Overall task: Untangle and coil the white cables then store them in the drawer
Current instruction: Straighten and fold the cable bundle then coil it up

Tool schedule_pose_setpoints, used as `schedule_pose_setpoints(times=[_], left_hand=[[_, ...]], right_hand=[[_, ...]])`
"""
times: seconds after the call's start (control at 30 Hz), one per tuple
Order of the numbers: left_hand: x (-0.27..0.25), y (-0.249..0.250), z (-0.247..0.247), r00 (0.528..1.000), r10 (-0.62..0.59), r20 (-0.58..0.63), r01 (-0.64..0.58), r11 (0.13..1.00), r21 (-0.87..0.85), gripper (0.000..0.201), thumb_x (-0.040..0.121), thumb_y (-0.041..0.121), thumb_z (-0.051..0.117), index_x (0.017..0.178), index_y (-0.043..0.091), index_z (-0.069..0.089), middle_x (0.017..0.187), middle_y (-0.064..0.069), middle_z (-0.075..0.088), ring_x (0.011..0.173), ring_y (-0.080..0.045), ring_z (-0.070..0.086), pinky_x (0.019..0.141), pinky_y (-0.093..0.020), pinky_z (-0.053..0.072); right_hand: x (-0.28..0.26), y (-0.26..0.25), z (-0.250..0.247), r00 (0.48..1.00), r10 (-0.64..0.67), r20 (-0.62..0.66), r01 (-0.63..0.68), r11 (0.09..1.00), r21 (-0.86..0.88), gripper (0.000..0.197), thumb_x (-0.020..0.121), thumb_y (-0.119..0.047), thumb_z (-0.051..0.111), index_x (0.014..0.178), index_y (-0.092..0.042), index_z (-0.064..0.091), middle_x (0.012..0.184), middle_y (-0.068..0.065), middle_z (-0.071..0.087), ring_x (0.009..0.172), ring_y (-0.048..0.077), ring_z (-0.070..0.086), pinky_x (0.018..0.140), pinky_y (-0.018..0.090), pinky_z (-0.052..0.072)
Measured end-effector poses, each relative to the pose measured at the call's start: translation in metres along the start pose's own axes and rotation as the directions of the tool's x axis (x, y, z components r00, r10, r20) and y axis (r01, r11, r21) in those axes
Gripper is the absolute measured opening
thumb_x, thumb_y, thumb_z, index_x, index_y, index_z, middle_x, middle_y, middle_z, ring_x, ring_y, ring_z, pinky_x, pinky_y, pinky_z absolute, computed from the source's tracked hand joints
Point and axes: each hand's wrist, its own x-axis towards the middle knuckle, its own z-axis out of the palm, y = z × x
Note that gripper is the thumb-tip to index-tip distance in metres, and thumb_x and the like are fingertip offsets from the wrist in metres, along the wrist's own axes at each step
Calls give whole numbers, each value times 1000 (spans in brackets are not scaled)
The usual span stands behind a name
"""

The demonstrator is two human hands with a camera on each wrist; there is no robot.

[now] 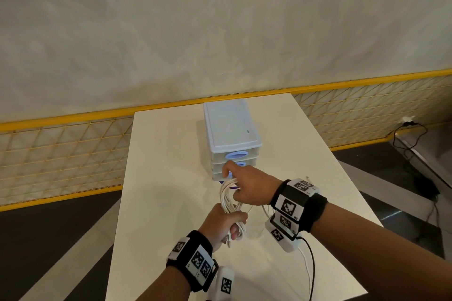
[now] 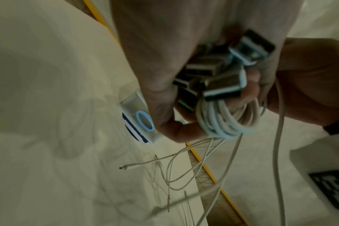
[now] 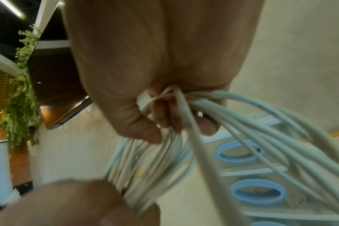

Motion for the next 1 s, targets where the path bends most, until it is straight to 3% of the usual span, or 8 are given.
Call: schedule_pose_setpoints(times=[0.17, 0.3, 0.4, 0.5, 0.6, 0.67, 0.83, 1.0], left_hand=[[0, 3, 8, 999, 39, 12, -40, 998, 51, 19, 63, 19, 68, 55, 3, 61, 42, -9, 43, 40, -23, 37, 48, -27, 35], [0, 3, 10, 999, 33, 1, -33, 995, 89, 18, 61, 26, 70, 53, 11, 64, 52, -17, 54, 39, -24, 43, 49, -27, 36], [1, 4, 7, 997, 65, -34, -63, 997, 52, 17, 71, 16, 72, 61, 6, 61, 45, -8, 52, 34, -16, 42, 40, -18, 32], [1, 9, 5, 992, 123, -28, -122, 992, 21, 12, 79, 2, 71, 81, 4, 59, 47, 3, 52, 35, -13, 43, 36, -15, 30], [1, 14, 4, 989, 147, 10, -147, 988, 35, 19, 78, 3, 73, 92, 3, 60, 48, 4, 54, 37, -11, 47, 36, -15, 33], [2, 15, 4, 987, 152, 48, -154, 987, 36, 26, 73, 6, 78, 92, 4, 61, 46, 2, 54, 38, -12, 48, 41, -18, 38], [9, 10, 9, 993, 114, -23, -114, 994, 3, 43, 59, 19, 85, 92, 4, 63, 57, -11, 53, 43, -18, 46, 50, -30, 41], [12, 7, 11, 997, 75, -25, -73, 992, 99, 12, 76, 13, 75, 75, 12, 63, 48, -1, 57, 38, -10, 47, 37, -19, 33]], right_hand=[[5, 1, 8, 971, 70, -230, -76, 997, -18, 67, 76, 2, 47, 135, -25, 31, 123, 12, 47, 96, 31, 61, 74, 35, 50], [4, 3, 7, 982, 167, -92, -169, 985, -16, 45, 84, 4, 45, 127, -4, 50, 126, 16, 55, 115, 31, 52, 87, 27, 38], [3, -3, 5, 983, 135, -121, -129, 990, 57, 41, 82, 7, 44, 118, -4, 59, 123, 14, 60, 114, 27, 55, 88, 22, 39], [5, -6, 6, 972, 163, -172, -124, 969, 215, 42, 81, 7, 42, 115, -9, 61, 115, 14, 64, 104, 25, 61, 90, 30, 49], [6, -5, 7, 965, 190, -179, -121, 933, 338, 39, 82, 3, 44, 112, -13, 62, 103, 9, 68, 83, 14, 63, 69, 17, 52], [7, -7, 6, 963, 194, -185, -119, 927, 355, 36, 83, 1, 47, 110, -16, 63, 95, 4, 67, 75, 8, 59, 57, 8, 45], [10, -10, 11, 957, 221, -191, -138, 918, 371, 36, 80, 4, 48, 100, -20, 66, 95, 5, 69, 78, 14, 63, 61, 15, 49], [6, -14, 15, 941, 229, -247, -114, 906, 407, 27, 78, 0, 50, 92, -18, 65, 84, -4, 63, 66, -3, 55, 50, 0, 39]])
